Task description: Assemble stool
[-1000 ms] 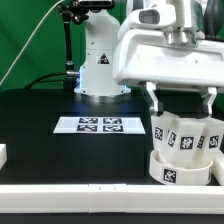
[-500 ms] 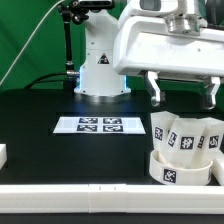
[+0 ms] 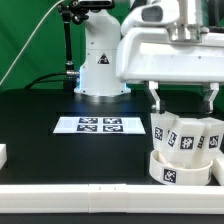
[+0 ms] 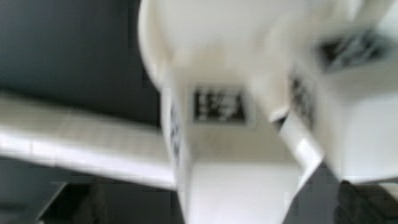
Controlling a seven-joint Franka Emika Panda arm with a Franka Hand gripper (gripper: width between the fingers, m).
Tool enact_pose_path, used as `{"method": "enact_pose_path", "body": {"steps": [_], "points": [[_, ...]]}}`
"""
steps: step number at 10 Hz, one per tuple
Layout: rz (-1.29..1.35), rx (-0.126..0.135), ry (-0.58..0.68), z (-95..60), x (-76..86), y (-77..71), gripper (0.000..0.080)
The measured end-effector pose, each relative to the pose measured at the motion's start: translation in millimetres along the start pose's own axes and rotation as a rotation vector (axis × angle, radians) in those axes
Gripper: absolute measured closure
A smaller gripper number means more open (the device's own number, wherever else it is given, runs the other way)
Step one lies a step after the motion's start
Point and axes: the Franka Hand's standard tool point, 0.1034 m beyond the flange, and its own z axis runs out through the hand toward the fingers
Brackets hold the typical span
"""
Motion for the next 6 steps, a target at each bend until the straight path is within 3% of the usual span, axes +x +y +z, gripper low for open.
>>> {"method": "enact_pose_path", "body": {"steps": [2,6], "points": [[0.009,0.018,-0.136,1.6,-2.0,-5.0,0.0151],[-0.126,0.009,-0.095,1.9,8.5,-4.5,0.0151]]}}
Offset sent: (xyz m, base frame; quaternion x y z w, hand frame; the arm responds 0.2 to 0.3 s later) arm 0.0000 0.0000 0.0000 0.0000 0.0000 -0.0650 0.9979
